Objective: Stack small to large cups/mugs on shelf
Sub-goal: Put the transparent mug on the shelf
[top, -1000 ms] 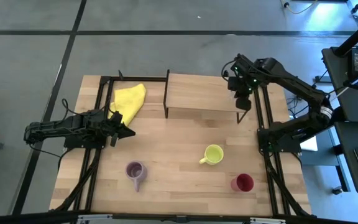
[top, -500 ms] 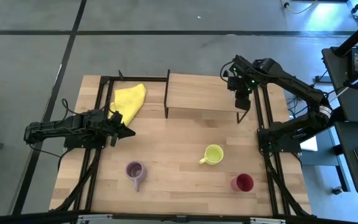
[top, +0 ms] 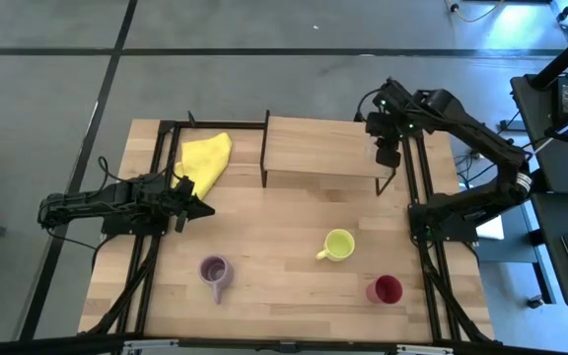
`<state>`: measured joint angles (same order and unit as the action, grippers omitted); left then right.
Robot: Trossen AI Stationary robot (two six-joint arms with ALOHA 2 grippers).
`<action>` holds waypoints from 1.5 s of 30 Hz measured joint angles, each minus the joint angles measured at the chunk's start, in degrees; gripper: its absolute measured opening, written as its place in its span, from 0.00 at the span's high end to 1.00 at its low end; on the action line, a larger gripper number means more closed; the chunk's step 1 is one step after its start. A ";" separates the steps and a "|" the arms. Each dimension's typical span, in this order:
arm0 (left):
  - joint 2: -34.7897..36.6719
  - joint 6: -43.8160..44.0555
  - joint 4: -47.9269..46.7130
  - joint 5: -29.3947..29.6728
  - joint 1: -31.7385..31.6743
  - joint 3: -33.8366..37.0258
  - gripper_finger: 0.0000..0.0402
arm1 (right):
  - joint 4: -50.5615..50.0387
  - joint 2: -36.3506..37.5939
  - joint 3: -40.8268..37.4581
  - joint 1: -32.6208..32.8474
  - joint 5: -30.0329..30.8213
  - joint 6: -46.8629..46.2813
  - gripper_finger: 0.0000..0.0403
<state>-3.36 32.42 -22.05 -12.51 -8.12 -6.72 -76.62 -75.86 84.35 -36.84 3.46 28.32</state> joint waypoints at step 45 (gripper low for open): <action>-0.01 0.00 -0.01 0.00 0.00 0.00 0.93 | 2.59 -2.47 2.11 15.10 14.38 -63.98 0.99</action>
<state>-3.38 32.42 -22.06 -12.51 -8.12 -6.72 -74.03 -78.32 86.46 -21.74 17.85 -35.65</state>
